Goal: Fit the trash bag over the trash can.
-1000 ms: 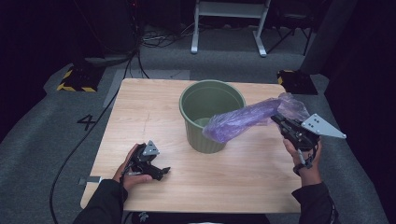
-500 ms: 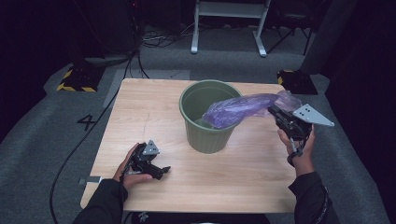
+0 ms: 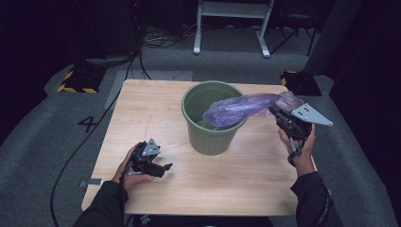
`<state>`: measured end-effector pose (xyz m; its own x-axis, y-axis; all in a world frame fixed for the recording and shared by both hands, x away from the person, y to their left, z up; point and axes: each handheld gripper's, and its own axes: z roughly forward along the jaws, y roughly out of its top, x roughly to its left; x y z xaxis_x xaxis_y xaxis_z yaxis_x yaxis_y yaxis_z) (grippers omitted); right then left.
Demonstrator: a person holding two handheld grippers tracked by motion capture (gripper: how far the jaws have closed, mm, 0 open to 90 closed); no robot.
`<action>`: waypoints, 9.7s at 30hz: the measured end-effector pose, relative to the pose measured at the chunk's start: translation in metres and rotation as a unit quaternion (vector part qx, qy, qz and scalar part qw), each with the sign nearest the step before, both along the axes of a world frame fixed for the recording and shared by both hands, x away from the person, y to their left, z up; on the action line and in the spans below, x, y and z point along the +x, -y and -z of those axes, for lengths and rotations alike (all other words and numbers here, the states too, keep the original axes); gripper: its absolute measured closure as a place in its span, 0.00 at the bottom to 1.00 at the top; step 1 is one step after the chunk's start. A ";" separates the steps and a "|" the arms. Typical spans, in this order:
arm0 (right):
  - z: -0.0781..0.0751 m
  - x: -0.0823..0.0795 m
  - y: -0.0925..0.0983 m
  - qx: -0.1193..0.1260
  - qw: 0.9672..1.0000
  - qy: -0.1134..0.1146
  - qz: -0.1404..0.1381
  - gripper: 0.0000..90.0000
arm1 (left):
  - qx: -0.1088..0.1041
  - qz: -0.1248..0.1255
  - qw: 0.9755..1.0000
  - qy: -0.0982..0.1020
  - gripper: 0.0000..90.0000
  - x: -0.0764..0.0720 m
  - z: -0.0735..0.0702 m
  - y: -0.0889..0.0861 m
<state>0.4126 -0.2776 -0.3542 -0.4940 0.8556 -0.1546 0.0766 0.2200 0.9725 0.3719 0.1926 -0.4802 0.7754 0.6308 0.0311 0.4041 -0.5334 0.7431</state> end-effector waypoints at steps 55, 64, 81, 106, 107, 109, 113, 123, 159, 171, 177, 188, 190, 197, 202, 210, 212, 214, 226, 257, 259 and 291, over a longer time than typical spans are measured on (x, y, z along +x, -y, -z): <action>-0.011 0.015 -0.033 -0.067 0.998 -0.003 0.005 0.98 | -0.144 0.041 0.977 0.150 0.19 0.041 -0.166 0.040; -0.010 0.014 -0.034 -0.075 0.997 -0.003 0.005 0.98 | -0.120 0.084 0.978 0.150 0.20 0.045 -0.173 0.087; -0.009 0.003 -0.042 -0.089 0.995 0.005 -0.038 0.97 | -0.063 0.065 0.986 0.141 0.67 0.069 -0.161 0.118; -0.017 -0.012 -0.069 -0.139 0.983 0.012 -0.115 0.97 | -0.044 0.086 0.986 0.132 0.42 0.069 -0.158 0.146; -0.017 -0.012 -0.069 -0.139 0.983 0.010 -0.117 0.96 | -0.041 0.085 0.987 0.132 0.48 0.069 -0.157 0.147; -0.017 -0.013 -0.069 -0.140 0.983 0.011 -0.117 0.96 | -0.029 0.083 0.987 0.132 0.60 0.071 -0.156 0.148; -0.017 -0.014 -0.069 -0.135 0.983 0.011 -0.121 0.94 | -0.011 0.090 0.988 0.128 0.80 0.072 -0.154 0.150; -0.018 -0.019 -0.061 -0.111 0.984 0.007 -0.136 0.68 | -0.002 0.088 0.988 0.126 0.98 0.072 -0.154 0.146; 0.006 -0.027 -0.017 -0.110 0.990 0.009 -0.084 1.00 | -0.041 0.075 0.990 0.115 0.99 0.078 -0.151 0.120; 0.000 -0.035 -0.021 -0.103 0.990 0.024 -0.097 1.00 | -0.089 0.070 0.985 0.126 0.43 0.074 -0.156 0.119; -0.007 -0.040 -0.026 -0.102 0.989 0.030 -0.102 1.00 | -0.111 0.077 0.982 0.134 0.27 0.066 -0.161 0.124; -0.011 -0.044 -0.047 -0.124 0.984 0.034 -0.122 1.00 | -0.096 0.137 0.976 0.138 0.28 0.044 -0.164 0.153; -0.012 -0.045 -0.050 -0.125 0.984 0.035 -0.125 1.00 | -0.091 0.142 0.975 0.142 0.31 0.040 -0.164 0.157; -0.015 -0.051 -0.059 -0.130 0.980 0.040 -0.142 1.00 | -0.058 0.138 0.978 0.142 0.58 0.039 -0.160 0.168; -0.015 -0.053 -0.061 -0.128 0.980 0.039 -0.145 1.00 | -0.022 0.156 0.975 0.155 0.87 0.037 -0.155 0.169; -0.015 -0.055 -0.063 -0.124 0.979 0.040 -0.154 0.94 | -0.015 0.157 0.972 0.172 1.00 0.037 -0.155 0.164; -0.015 -0.056 -0.061 -0.116 0.980 0.041 -0.157 0.86 | -0.020 0.155 0.973 0.171 1.00 0.037 -0.155 0.160; -0.016 -0.056 -0.060 -0.106 0.981 0.040 -0.155 0.70 | -0.023 0.150 0.973 0.171 1.00 0.038 -0.155 0.156; -0.024 -0.070 -0.038 -0.078 0.989 0.043 -0.118 0.29 | -0.033 0.124 0.978 0.166 1.00 0.041 -0.152 0.121; 0.000 -0.064 -0.051 -0.077 0.974 -0.021 -0.211 1.00 | -0.080 0.116 0.977 0.158 0.28 0.025 -0.154 0.112; 0.000 -0.065 -0.052 -0.078 0.974 -0.019 -0.213 1.00 | -0.064 0.119 0.978 0.160 0.40 0.026 -0.153 0.120; 0.003 -0.073 -0.055 -0.025 0.977 -0.028 -0.210 0.30 | -0.095 0.093 0.975 0.179 0.99 0.017 -0.134 0.065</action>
<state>0.3401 -0.2221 -0.3568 -0.8087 0.5678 -0.1538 0.0226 0.2912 0.9564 0.3886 0.1276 -0.3464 0.8376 0.5018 0.2158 0.0114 -0.4111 0.9115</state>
